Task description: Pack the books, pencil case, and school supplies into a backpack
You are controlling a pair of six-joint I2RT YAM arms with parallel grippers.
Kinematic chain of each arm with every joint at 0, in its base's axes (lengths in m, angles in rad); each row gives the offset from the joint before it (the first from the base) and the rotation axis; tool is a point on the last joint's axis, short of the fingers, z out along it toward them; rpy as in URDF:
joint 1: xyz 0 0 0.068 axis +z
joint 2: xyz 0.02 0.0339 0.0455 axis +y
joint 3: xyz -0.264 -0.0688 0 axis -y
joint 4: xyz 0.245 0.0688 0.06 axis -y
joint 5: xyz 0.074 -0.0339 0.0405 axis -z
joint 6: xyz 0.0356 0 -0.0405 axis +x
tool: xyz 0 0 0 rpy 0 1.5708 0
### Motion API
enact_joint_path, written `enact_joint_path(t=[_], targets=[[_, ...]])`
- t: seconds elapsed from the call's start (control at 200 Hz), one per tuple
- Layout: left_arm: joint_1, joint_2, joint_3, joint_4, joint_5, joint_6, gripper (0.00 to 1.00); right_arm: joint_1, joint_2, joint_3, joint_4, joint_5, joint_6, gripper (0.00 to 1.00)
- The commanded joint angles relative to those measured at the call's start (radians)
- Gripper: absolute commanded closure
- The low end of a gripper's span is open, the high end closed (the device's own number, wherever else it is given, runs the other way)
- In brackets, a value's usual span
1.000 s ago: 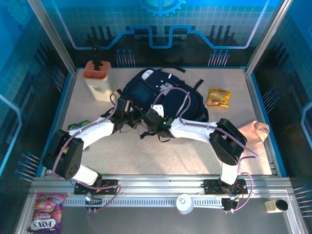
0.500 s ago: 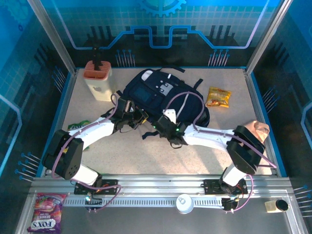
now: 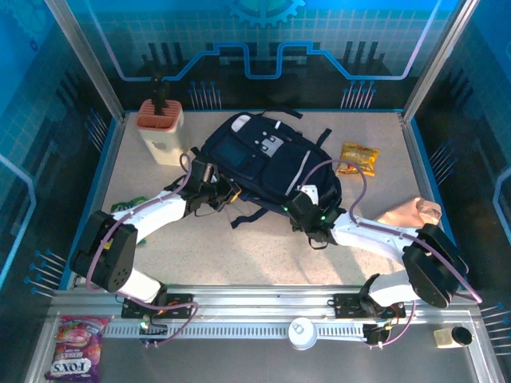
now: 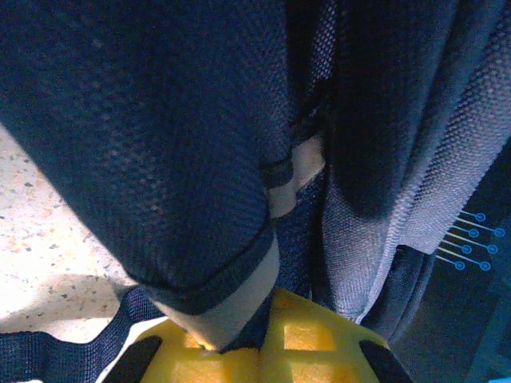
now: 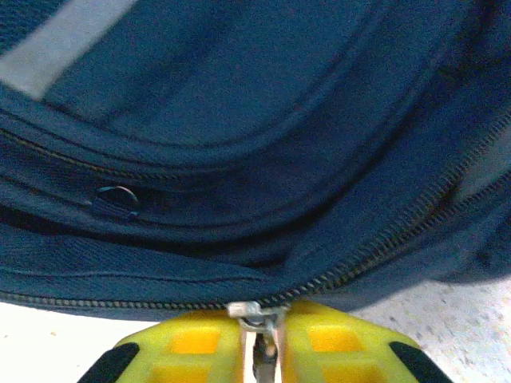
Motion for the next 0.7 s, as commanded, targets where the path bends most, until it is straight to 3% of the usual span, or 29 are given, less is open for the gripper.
enact_joint_path(t=[0.0, 0.195, 0.435, 0.61, 0.695], targets=[[0.011, 0.002, 0.04, 0.002, 0.029, 0.019, 1.0, -0.021, 0.007, 0.029, 0.073, -0.067, -0.126, 0.77], [0.01, -0.002, 0.044, -0.002, 0.028, 0.019, 1.0, -0.039, 0.051, 0.057, 0.045, -0.057, -0.173, 0.75], [0.012, -0.006, 0.052, -0.021, 0.012, 0.034, 1.0, -0.04, 0.031, 0.045, 0.004, -0.019, -0.167, 0.91], [0.041, 0.006, 0.059, -0.033, -0.013, 0.057, 1.0, -0.091, -0.047, -0.019, -0.073, 0.036, -0.107, 0.91], [0.068, 0.028, 0.061, -0.012, 0.01, 0.049, 1.0, -0.138, -0.087, -0.062, -0.055, -0.024, -0.101, 0.92]])
